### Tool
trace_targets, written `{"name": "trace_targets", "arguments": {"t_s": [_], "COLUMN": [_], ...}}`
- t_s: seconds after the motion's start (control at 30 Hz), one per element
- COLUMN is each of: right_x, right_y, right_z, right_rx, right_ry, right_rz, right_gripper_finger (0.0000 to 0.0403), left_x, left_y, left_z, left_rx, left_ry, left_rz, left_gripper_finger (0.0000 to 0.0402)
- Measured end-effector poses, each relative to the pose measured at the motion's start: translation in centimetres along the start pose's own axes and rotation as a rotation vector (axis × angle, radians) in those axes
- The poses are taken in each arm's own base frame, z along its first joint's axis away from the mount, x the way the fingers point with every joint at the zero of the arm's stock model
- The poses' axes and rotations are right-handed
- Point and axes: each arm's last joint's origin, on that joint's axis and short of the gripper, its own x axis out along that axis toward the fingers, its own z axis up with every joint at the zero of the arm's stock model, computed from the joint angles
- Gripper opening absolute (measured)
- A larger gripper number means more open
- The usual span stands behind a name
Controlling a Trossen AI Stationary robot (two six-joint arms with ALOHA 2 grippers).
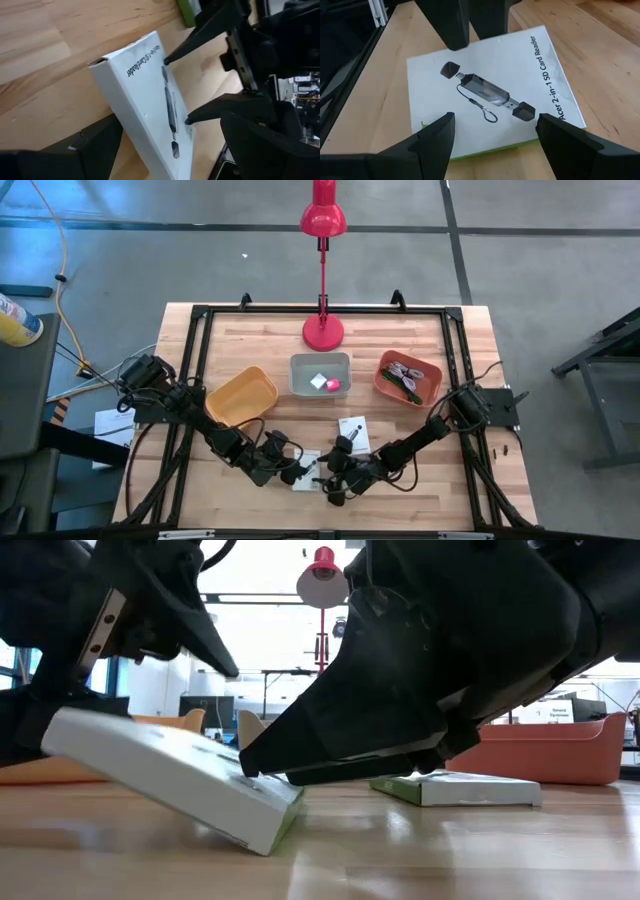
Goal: Pick and place items into bin
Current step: Put the left white card reader box into the yellow bin
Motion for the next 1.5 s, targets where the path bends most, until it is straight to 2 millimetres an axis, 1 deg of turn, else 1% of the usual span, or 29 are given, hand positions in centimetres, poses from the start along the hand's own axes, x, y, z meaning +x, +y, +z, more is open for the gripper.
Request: {"name": "trace_targets", "arguments": {"t_s": [0.17,0.23,0.3,0.47,0.57,0.7,0.83,0.97,1.1,1.5], "right_x": [0.0,0.0,0.0,0.0,0.0,0.1,0.1,0.1,0.0,-0.5], "right_y": [0.0,0.0,0.0,0.0,0.1,0.0,0.0,0.0,0.2,1.1], "right_z": [0.0,0.0,0.0,0.0,-0.2,-0.1,-0.1,0.0,0.0,-0.3], "right_rx": [0.002,0.003,0.003,0.003,-0.036,-0.023,-0.018,-0.014,-0.013,-0.024], "right_ry": [-0.003,-0.003,-0.003,-0.001,0.012,0.016,0.013,0.008,-0.006,-0.011], "right_rz": [0.002,0.002,0.002,0.007,0.009,0.011,0.01,0.012,0.025,0.057], "right_gripper_finger": [0.027,0.027,0.027,0.027,0.027,0.027,0.0269,0.0263,0.026,0.0259], "left_x": [0.0,0.0,0.0,0.0,0.0,0.0,0.0,0.0,-0.1,-0.1], "left_y": [-0.1,-0.1,-0.1,-0.1,-0.1,-0.1,-0.1,-0.1,-0.1,-0.2], "left_z": [0.0,0.0,0.0,0.1,0.1,0.1,0.1,0.1,0.1,0.1], "left_rx": [0.009,0.011,0.016,0.029,0.042,0.042,0.045,0.064,0.068,0.122], "left_ry": [-0.003,-0.005,-0.006,-0.02,-0.032,-0.031,-0.03,-0.03,-0.031,-0.032], "left_rz": [-0.003,-0.003,-0.003,-0.002,-0.005,-0.004,0.001,0.0,-0.001,-0.01], "left_gripper_finger": [0.0317,0.0305,0.0282,0.0205,0.0162,0.0116,0.0084,0.0064,0.0054,0.0057]}}
